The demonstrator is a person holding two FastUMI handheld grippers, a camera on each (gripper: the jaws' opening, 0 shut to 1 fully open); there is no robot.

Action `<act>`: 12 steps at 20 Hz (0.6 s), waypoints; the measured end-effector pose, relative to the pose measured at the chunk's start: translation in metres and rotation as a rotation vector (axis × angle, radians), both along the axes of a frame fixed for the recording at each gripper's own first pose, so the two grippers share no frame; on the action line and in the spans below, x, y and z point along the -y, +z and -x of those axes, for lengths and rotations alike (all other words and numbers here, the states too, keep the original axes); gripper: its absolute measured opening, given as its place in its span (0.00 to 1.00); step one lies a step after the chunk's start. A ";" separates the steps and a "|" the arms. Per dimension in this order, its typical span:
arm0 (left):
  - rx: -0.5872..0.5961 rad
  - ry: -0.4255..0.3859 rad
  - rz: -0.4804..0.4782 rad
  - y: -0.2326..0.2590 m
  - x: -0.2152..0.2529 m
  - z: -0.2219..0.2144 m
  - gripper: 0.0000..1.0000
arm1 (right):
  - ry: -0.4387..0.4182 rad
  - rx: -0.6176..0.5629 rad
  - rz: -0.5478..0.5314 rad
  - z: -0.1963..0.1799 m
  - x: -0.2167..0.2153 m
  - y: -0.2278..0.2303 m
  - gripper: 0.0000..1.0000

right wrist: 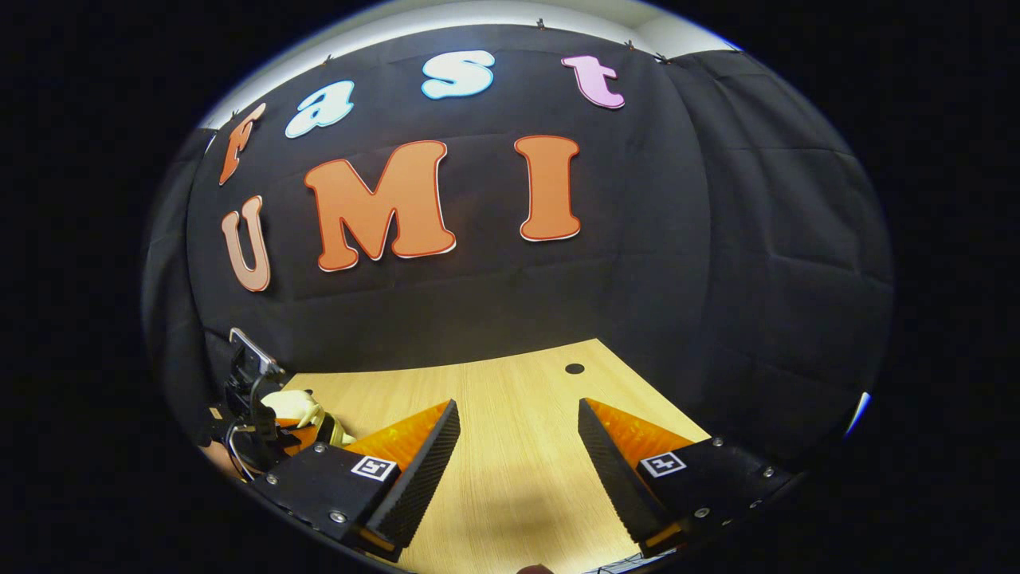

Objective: First open the suitcase, pack the skin care products into it, and then close the suitcase.

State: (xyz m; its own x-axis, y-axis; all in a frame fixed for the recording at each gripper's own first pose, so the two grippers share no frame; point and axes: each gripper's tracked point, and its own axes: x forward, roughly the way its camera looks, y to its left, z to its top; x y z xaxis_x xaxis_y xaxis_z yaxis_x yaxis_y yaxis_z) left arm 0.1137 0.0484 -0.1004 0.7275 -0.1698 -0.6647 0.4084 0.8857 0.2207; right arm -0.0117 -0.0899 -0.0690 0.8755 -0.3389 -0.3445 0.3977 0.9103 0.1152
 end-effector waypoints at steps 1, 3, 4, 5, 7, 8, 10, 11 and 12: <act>-0.019 -0.003 0.005 -0.007 0.003 0.002 0.08 | -0.002 -0.003 0.000 0.002 0.000 -0.001 0.96; -0.055 0.002 0.024 -0.012 0.008 0.009 0.17 | -0.007 -0.010 0.005 0.008 0.002 -0.002 0.96; -0.064 0.002 0.042 -0.010 0.012 0.014 0.20 | -0.011 -0.011 0.008 0.011 0.003 -0.002 0.96; -0.046 -0.009 0.077 -0.001 0.021 0.018 0.30 | -0.013 -0.008 0.011 0.012 0.004 -0.001 0.96; 0.025 -0.032 0.103 0.025 0.028 0.013 0.37 | -0.022 0.007 0.018 0.016 0.006 0.005 0.95; 0.054 -0.041 0.125 0.041 0.034 0.015 0.43 | -0.028 0.015 0.020 0.017 0.006 0.009 0.96; 0.102 -0.034 0.166 0.071 0.036 0.021 0.69 | -0.032 0.043 0.018 0.018 0.003 0.018 0.96; 0.127 -0.025 0.189 0.088 0.035 0.023 0.77 | -0.033 0.058 0.023 0.019 0.002 0.024 0.96; 0.149 -0.020 0.214 0.104 0.034 0.023 0.74 | -0.036 0.074 0.033 0.019 0.001 0.030 0.96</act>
